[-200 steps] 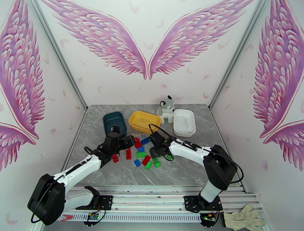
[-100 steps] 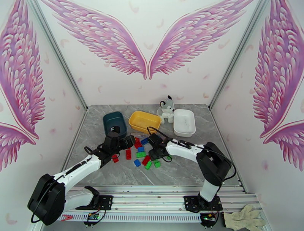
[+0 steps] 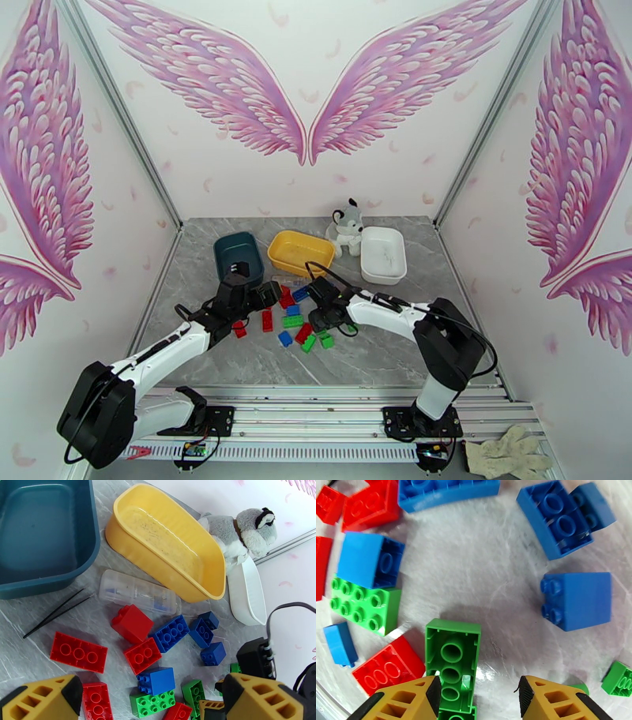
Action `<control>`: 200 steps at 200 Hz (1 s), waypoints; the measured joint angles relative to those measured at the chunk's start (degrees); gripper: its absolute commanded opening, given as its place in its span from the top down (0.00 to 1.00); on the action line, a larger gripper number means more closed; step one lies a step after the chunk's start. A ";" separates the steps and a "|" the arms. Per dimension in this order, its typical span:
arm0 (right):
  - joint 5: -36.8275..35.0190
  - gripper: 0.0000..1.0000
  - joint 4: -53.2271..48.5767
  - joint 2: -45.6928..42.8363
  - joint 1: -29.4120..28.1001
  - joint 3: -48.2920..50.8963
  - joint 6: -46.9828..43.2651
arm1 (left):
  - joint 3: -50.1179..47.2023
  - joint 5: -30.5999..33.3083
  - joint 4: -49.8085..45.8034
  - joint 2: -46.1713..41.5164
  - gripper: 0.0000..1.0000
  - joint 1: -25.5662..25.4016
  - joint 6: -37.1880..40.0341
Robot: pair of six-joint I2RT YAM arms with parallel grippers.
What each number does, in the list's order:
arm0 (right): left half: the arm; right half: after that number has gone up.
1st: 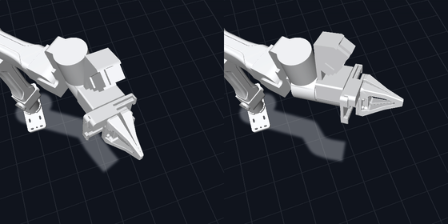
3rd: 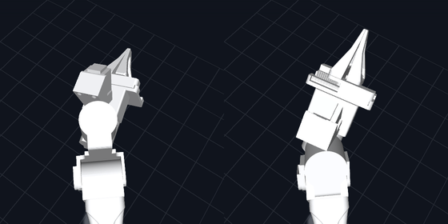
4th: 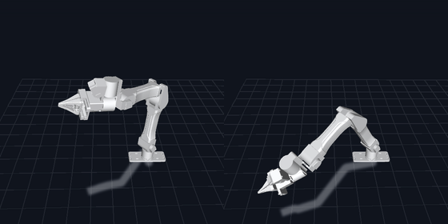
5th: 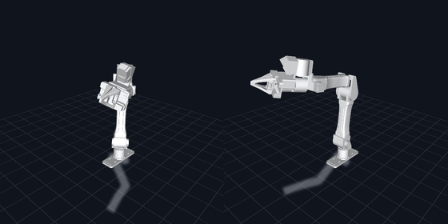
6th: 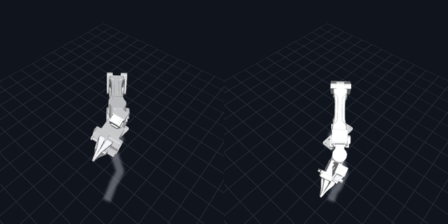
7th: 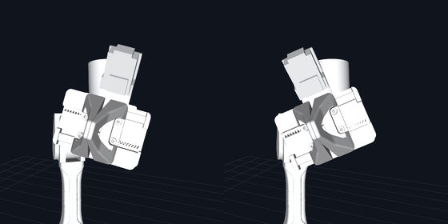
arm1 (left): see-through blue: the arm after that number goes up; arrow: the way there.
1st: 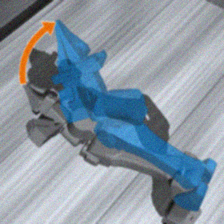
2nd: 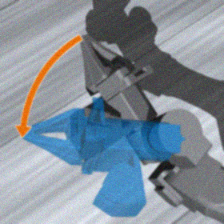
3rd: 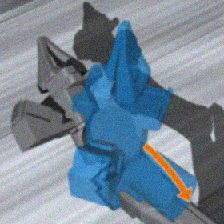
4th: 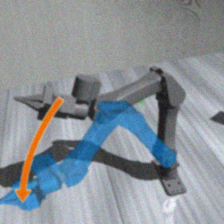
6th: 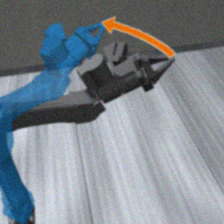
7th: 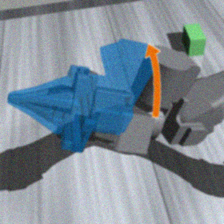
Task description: Sort the legos into containers by color
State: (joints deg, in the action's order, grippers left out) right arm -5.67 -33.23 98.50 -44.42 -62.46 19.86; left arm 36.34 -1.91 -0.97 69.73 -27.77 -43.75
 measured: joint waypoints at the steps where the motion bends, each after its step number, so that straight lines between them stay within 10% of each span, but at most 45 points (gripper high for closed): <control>1: 0.00 0.40 0.09 -0.09 0.00 0.04 0.00 | 0.00 0.00 -0.02 0.00 0.01 0.00 0.02; 117: 0.02 0.38 4.11 5.18 0.00 -1.68 0.13 | 0.00 -0.46 0.63 0.42 0.01 0.00 0.00; 200: -0.15 0.60 4.13 6.29 0.00 -2.78 1.11 | 0.02 -1.49 1.25 1.18 0.01 -0.07 -0.04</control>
State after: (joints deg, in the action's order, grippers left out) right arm -5.82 -29.10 104.79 -44.42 -65.23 20.97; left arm 36.36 -3.40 0.27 70.91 -27.83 -43.79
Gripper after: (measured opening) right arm 0.427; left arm 0.987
